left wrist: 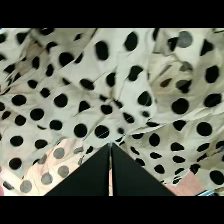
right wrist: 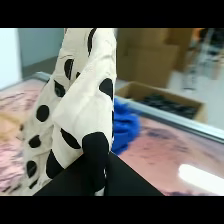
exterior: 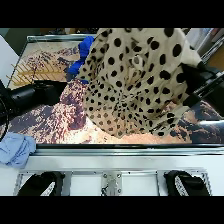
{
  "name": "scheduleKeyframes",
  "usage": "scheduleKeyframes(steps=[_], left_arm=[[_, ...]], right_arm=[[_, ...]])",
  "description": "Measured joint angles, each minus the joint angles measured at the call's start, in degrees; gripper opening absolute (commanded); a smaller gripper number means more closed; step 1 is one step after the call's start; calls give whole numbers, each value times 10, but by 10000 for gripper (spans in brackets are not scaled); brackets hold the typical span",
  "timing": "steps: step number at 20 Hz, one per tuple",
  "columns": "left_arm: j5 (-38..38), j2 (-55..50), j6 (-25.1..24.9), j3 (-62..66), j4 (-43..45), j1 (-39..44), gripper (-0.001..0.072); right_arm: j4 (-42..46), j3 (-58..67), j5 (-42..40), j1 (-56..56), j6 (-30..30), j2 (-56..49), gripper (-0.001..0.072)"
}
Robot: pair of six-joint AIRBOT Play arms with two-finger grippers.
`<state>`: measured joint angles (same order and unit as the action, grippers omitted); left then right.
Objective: Fold the clothes and pants, and hang the long-sleeved shirts on hangers.
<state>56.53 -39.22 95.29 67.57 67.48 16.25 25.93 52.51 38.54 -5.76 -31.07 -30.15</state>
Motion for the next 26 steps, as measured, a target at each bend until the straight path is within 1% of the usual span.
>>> scheduleKeyframes(steps=[3,6,8,10,11,15,18,20,22,26], left_arm=[[0,-11,-2,0,0,11,10],[0,-32,-9,0,0,31,10],[0,-48,-14,0,0,41,11],[-1,-62,-17,0,1,45,11],[-1,-68,-20,0,2,47,11],[-1,-83,-41,0,4,49,10],[-1,-86,-52,0,5,49,10],[0,-87,-54,0,5,49,10],[2,-88,-57,0,5,49,10],[3,-88,-58,0,6,49,11]], right_arm=[[144,0,-43,-16,-100,39,5],[327,0,-62,-54,-247,87,5],[444,0,-56,-92,-341,123,5],[528,0,-31,-139,-401,158,5],[555,0,-17,-165,-420,174,5],[619,0,25,-294,-464,227,5],[637,0,40,-409,-481,242,5],[644,0,41,-474,-510,238,5],[643,0,21,-525,-549,219,5],[634,2,-93,-563,-586,161,5]])
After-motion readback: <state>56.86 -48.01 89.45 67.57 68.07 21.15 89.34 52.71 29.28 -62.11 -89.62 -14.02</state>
